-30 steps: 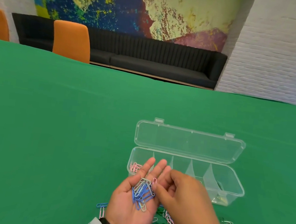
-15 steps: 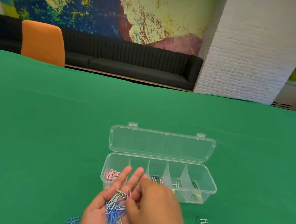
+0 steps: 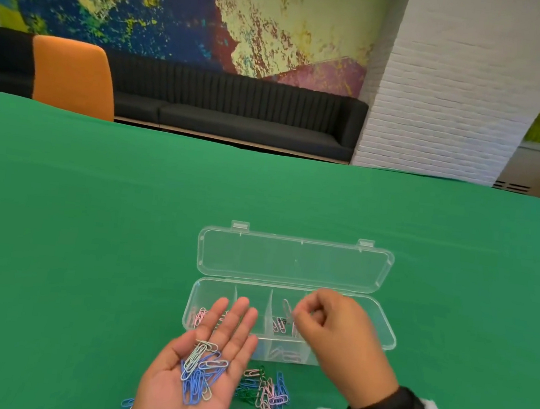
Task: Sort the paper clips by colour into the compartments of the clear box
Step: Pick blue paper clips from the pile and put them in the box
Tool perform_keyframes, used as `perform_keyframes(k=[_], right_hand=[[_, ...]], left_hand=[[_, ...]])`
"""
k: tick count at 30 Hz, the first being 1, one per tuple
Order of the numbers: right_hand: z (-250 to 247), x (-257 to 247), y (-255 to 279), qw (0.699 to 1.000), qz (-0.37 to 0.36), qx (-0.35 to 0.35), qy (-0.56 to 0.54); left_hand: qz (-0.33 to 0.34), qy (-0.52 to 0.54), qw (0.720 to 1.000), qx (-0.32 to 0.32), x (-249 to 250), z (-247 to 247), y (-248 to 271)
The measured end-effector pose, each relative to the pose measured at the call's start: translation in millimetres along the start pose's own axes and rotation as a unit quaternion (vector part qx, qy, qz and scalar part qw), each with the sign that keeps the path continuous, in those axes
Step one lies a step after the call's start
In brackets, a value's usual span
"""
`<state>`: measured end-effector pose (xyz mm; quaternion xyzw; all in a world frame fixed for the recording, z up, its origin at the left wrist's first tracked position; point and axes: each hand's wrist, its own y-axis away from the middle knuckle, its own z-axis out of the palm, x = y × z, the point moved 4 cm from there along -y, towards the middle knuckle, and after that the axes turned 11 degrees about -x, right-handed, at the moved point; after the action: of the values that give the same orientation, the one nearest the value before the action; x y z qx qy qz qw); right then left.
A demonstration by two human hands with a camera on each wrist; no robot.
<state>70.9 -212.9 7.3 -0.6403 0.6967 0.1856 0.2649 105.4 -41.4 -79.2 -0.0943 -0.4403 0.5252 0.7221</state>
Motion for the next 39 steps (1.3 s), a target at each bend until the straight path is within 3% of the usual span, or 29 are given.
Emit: perform_keyframes(k=[5, 8, 11, 14, 15, 17, 22, 34, 39], right_hand=[[-12.6, 18.9, -6.3, 1.000, -0.010, 0.005, -0.021], [-17.3, 11.9, -2.5, 0.999, -0.036, -0.010, -0.013], [-8.5, -10.6, 8.9, 0.990, -0.090, -0.104, 0.009], [10.2, -39.2, 24.9, 0.964, -0.158, -0.208, 0.042], [17.2, -47.1, 28.8, 0.956, -0.173, -0.230, 0.050], [28.6, -57.1, 34.1, 0.946, -0.194, -0.253, 0.057], [43.3, -64.4, 39.7, 0.946, -0.198, -0.250, 0.061], [51.1, -70.4, 44.5, 0.967, -0.132, -0.215, 0.034], [52.1, -74.5, 45.8, 0.967, -0.148, -0.204, 0.036]], left_hand=[[-0.044, 0.060, 0.997, -0.017, -3.9, 1.2, -0.7], [-0.030, 0.035, 0.998, 0.031, -0.7, -4.5, -0.4], [-0.025, 0.042, 0.994, 0.102, 4.8, -11.2, 2.7], [-0.078, 0.185, 0.964, 0.172, -3.9, 8.3, 3.2], [-0.058, 0.275, 0.943, 0.178, -6.9, 12.4, 4.3], [-0.056, 0.307, 0.928, 0.204, -4.9, 25.6, 2.8], [-0.132, 0.288, 0.927, 0.202, -4.0, 39.1, 3.0], [-0.130, 0.270, 0.919, 0.254, -10.3, 46.7, 7.0], [-0.117, 0.271, 0.918, 0.264, -10.2, 43.6, 7.3]])
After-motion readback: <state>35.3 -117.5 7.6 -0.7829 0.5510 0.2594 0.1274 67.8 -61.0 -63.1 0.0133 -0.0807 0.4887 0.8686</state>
